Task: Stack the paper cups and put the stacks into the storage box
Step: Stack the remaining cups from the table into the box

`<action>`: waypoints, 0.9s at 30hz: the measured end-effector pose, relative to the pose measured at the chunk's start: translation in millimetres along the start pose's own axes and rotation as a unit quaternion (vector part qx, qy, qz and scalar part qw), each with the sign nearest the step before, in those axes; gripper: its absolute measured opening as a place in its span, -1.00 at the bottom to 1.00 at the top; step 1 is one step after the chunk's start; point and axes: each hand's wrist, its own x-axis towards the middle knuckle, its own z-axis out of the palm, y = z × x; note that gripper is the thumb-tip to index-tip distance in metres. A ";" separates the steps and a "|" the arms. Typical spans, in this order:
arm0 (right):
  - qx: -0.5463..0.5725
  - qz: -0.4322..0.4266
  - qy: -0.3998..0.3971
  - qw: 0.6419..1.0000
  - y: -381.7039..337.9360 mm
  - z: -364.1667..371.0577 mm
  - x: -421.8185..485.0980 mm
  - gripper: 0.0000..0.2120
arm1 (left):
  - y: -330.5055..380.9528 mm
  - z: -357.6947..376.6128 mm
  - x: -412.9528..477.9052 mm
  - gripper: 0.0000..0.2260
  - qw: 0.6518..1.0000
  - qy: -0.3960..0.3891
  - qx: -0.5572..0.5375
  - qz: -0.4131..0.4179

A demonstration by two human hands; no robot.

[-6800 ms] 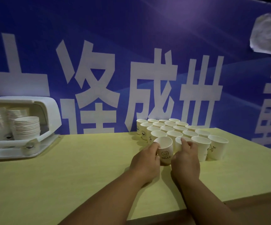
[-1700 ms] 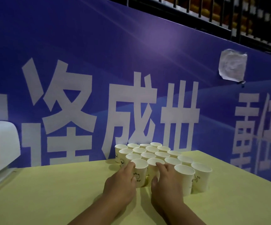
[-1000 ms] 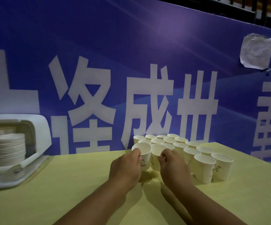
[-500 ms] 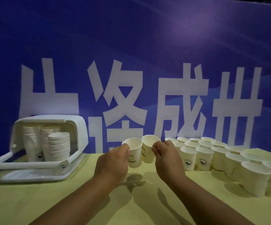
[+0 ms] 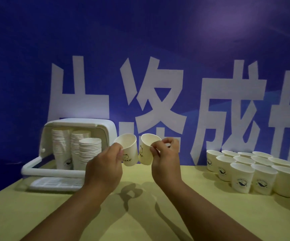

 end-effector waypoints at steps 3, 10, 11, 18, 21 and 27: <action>0.044 -0.012 0.002 0.999 -15.0 24.2 9.4 -0.81 | -9.3 -14.9 8.6 -0.79 0.999 0.036 -0.011 -0.013; 0.120 0.033 0.020 0.992 -59.7 62.7 34.2 -0.93 | -34.9 -41.2 23.6 -0.73 0.988 0.134 -0.058 -0.051; 0.134 0.042 0.025 0.990 -64.1 66.1 35.7 -0.94 | -37.9 -42.8 25.0 -0.74 0.986 0.148 -0.056 -0.057; 0.148 0.039 0.021 0.988 -64.1 77.5 35.1 -0.92 | -56.7 -44.1 26.5 -0.81 0.985 0.151 0.029 -0.084; 0.152 0.033 0.018 0.988 -61.7 76.4 36.9 -0.91 | -61.5 -45.1 28.5 -0.79 0.983 0.146 0.060 -0.094; 0.162 0.039 0.005 0.986 -65.3 78.8 36.4 -0.84 | -67.4 -48.8 31.9 -0.87 0.979 0.170 0.062 -0.093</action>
